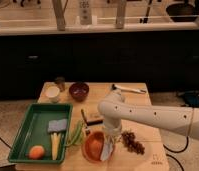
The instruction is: Wipe red bowl with towel
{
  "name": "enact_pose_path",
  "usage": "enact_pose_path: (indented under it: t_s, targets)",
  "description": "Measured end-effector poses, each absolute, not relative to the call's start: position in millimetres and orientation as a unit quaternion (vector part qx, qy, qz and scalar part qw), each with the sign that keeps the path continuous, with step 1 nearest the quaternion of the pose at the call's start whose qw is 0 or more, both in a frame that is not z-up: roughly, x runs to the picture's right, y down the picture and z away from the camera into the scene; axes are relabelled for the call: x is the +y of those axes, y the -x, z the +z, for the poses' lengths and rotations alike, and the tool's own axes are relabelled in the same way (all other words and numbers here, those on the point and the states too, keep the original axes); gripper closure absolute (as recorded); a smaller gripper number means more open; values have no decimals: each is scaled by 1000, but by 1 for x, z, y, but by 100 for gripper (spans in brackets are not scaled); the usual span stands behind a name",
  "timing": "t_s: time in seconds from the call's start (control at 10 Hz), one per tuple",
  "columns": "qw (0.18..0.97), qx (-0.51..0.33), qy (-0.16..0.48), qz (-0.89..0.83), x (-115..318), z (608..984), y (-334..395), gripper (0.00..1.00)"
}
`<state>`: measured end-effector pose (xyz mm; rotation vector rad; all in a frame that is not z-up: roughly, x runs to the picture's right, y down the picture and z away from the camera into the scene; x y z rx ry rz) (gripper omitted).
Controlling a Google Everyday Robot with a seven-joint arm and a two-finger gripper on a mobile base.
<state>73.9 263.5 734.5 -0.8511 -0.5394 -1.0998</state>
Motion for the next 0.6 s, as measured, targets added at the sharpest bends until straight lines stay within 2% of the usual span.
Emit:
enact_pose_path:
  t_s: [0.2,0.6]
  targets:
    - [734,-247,381,-505,248,740,-65,100]
    - [698,-276,368,-549,246,739,-5,100]
